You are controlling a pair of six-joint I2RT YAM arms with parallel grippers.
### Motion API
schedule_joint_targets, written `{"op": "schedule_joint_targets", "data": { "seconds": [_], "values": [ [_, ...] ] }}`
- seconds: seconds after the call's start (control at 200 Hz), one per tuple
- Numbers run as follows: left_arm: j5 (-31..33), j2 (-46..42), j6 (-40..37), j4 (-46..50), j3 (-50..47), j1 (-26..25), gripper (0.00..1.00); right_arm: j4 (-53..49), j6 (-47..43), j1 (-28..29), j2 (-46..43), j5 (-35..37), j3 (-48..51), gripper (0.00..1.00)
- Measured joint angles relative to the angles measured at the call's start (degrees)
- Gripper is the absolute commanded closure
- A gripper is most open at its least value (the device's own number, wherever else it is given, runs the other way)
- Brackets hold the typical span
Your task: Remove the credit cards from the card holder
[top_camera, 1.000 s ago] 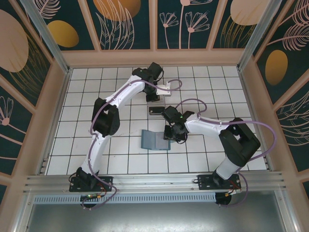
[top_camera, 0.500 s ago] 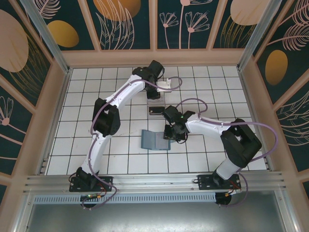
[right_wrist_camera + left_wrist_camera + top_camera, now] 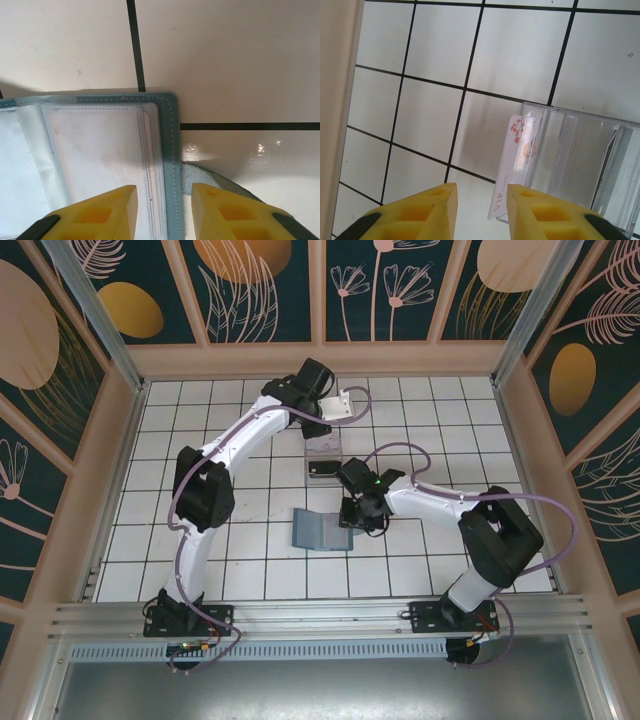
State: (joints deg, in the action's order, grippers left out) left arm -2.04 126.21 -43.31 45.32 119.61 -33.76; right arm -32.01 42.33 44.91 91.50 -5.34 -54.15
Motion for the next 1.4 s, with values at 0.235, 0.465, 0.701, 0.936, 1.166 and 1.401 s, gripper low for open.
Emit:
{"op": "schedule_joint_targets", "data": {
  "seconds": [0.235,0.465,0.701,0.936,1.166,1.401],
  "values": [
    [1.6,-2.7,8.8,-5.6,-6.1,0.0,0.68,0.0,0.0,0.0,-0.4,0.5,0.0,0.65],
    [3.7,-12.2,24.7,-13.9,-17.5,0.0,0.69,0.0,0.0,0.0,-0.5,1.0,0.0,0.65],
    [5.6,-20.6,42.2,-17.4,-24.5,0.0,0.74,0.1,0.0,-0.3,-0.5,0.9,0.0,0.65],
    [1.8,-23.1,59.0,-17.1,-27.8,0.0,0.76,0.5,-0.1,-2.4,-2.2,0.6,0.9,0.65],
    [2.3,-23.4,72.1,-13.4,-33.0,-2.4,0.75,0.7,-1.1,-5.3,-5.2,-0.3,2.4,0.65],
    [5.7,-20.6,77.8,-6.1,-31.7,-10.3,0.74,2.2,-2.8,-8.2,-6.8,-1.1,4.0,0.65]
  ]
}}
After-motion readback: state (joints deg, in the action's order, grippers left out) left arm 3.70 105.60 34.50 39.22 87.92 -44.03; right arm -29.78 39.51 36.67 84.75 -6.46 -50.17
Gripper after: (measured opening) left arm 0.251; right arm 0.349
